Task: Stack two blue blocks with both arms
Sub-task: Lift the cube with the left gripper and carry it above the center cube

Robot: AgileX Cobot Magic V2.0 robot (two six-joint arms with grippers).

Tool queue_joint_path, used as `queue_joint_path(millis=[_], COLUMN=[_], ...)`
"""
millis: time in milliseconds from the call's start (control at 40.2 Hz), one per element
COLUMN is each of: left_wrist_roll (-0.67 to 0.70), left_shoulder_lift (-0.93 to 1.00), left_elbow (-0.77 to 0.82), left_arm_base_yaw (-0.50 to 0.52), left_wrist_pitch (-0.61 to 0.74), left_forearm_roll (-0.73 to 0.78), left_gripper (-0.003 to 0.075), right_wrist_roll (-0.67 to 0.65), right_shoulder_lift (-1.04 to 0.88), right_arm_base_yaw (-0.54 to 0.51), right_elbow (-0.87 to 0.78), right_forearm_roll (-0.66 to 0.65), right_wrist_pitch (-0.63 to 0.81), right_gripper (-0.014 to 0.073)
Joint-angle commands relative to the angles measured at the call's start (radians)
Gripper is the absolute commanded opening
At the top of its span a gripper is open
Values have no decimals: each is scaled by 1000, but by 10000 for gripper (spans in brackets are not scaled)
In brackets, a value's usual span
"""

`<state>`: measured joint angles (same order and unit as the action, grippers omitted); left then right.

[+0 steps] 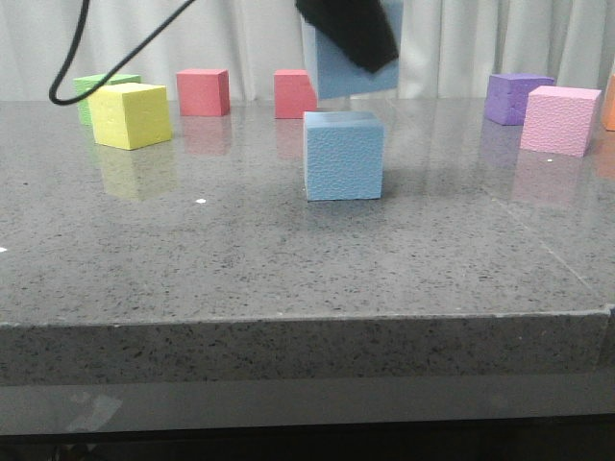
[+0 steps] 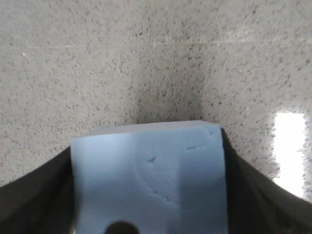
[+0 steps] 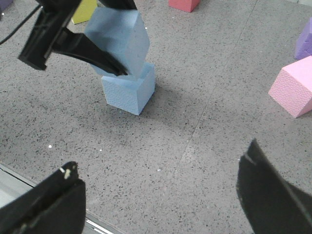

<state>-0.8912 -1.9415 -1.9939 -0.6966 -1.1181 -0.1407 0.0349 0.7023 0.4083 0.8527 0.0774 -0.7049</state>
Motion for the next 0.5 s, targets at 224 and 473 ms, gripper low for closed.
queue_joint_path(millis=[224,473], left_wrist_roll=[-13,-39], left_shoulder_lift=[27,26], left_elbow=[-32,-32], left_arm_base_yaw=[-6,-6], left_wrist_pitch=[36,29], left_forearm_roll=[12,12], left_gripper=[424,446], right_wrist_roll=[10,10], right_shoulder_lift=[-3,-3], right_arm_base_yaw=[-6,-6], right_elbow=[25,25], right_forearm_roll=[-6,-6], right_wrist_pitch=[68,68], right_gripper=[636,636])
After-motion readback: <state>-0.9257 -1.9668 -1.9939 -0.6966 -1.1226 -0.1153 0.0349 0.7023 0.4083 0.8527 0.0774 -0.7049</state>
